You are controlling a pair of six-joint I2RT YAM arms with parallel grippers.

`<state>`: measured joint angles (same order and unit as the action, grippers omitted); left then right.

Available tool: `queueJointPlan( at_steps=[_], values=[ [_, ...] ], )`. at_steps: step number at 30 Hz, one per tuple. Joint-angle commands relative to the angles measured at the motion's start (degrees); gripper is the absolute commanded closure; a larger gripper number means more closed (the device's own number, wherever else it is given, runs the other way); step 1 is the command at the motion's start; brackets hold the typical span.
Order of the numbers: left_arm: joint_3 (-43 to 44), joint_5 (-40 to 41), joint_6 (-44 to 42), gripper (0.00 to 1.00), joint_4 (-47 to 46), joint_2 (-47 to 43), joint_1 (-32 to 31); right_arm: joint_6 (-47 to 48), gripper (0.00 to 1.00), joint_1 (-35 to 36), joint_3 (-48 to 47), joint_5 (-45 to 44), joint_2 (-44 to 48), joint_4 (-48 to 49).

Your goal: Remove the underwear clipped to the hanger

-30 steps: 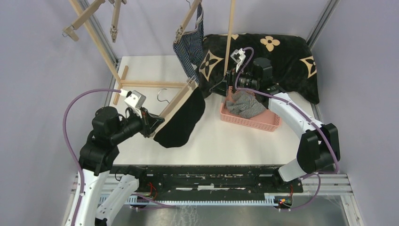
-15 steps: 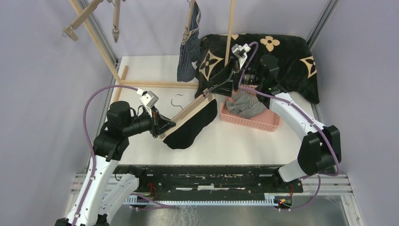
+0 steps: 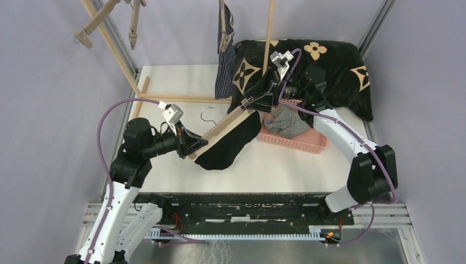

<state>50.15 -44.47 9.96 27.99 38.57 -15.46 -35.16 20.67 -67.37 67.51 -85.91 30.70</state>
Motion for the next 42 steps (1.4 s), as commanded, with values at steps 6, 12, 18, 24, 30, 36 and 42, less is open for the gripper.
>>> queueJointPlan(
  at_steps=[6, 12, 18, 24, 30, 36, 42],
  values=[
    [-1.5, -2.8, 4.7, 0.97, -8.9, -0.7, 0.1, -3.4, 0.35, 1.2, -0.9, 1.5, -1.7, 5.9],
    [-2.3, -3.0, 5.6, 0.97, -10.3, -0.3, 0.1, -5.2, 0.47, 1.6, -1.1, 1.4, -2.2, 7.4],
    [-2.7, -1.8, 6.1, 0.97, -11.6, -0.6, 0.1, -6.3, 0.41, 1.7, -1.0, 1.7, -2.4, 8.3],
    [-2.7, -0.3, 7.1, 0.97, -12.4, -0.6, 0.1, -6.1, 0.58, 1.7, -0.6, 1.7, -1.5, 8.3],
    [-2.5, 0.7, 7.1, 0.97, -11.9, -1.5, 0.0, -4.3, 0.99, 1.7, -0.9, 0.1, -1.2, 5.6],
    [-2.7, 1.6, 7.5, 0.97, -12.5, -2.5, 0.1, -3.8, 0.47, 1.7, -1.0, -1.2, -1.0, 4.1],
    [-6.6, 2.3, 13.3, 0.97, -23.5, -4.5, 0.1, -5.4, 0.22, 1.9, 1.5, -6.5, 0.8, 7.1]
  ],
)
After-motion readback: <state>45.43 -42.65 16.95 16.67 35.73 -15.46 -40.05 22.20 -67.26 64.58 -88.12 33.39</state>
